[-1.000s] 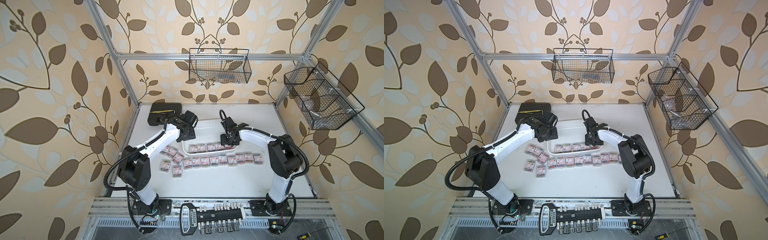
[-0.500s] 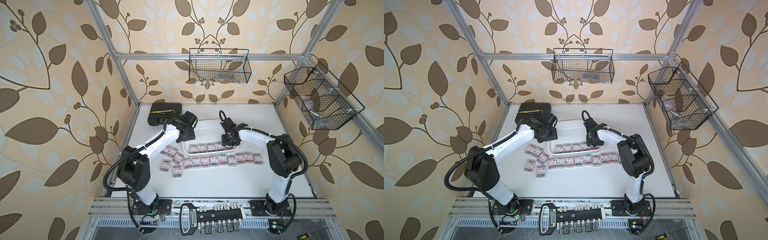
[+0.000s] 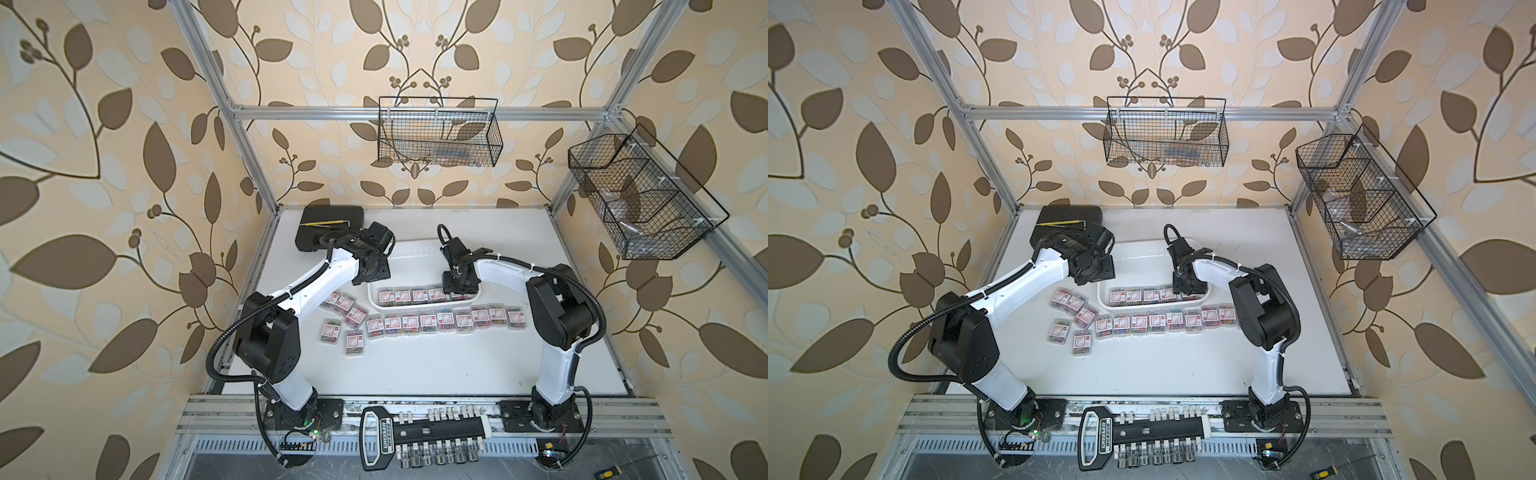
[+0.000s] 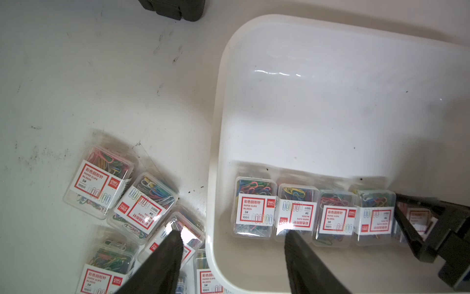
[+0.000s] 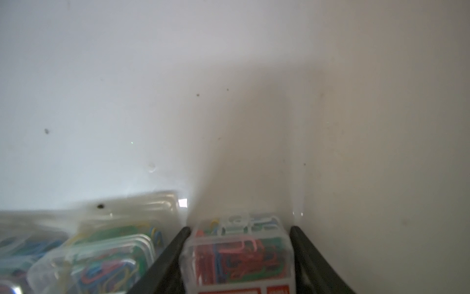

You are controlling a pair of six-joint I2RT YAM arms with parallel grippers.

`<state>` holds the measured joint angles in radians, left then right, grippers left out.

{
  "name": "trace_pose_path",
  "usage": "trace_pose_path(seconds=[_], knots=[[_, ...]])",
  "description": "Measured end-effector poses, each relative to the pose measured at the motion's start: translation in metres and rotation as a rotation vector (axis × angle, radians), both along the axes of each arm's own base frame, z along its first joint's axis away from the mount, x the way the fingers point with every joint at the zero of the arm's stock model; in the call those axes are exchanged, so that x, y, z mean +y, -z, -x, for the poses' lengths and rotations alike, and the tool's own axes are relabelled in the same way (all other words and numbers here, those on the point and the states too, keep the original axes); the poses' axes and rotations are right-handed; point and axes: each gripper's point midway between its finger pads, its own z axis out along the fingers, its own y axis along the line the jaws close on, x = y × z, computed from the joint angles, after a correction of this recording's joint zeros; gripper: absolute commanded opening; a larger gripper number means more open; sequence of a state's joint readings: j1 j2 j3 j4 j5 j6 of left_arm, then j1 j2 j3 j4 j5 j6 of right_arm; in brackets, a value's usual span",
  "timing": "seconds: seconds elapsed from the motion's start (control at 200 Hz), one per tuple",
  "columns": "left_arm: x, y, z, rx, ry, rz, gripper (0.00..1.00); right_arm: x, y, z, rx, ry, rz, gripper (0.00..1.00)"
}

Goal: Take the paper clips out of the storage box
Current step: Pick up the boxed paper clips from the storage box.

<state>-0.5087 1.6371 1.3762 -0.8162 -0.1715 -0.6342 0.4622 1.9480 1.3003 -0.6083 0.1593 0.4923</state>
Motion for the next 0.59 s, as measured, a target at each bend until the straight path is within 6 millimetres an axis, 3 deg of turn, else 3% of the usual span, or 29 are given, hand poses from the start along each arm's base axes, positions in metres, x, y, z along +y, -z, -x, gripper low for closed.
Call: trace_pose_path(seconds=[0.165,0.26,0.45,0.595], knots=[[0.001,-0.005,-0.002,-0.006,0.002,0.002,0.66,-0.003,-0.009,-0.004,-0.005,0.021,0.018,0.51],[0.000,-0.010,-0.005,-0.015,0.013,0.005,0.66,-0.003,-0.026,-0.011,-0.033,0.037,0.032,0.51],[0.011,-0.024,-0.007,-0.044,0.005,0.015,0.66,0.016,-0.099,-0.012,-0.179,0.076,-0.001,0.51],[0.027,-0.061,-0.008,-0.118,-0.019,0.045,0.68,0.046,-0.154,0.010,-0.289,0.096,-0.076,0.51]])
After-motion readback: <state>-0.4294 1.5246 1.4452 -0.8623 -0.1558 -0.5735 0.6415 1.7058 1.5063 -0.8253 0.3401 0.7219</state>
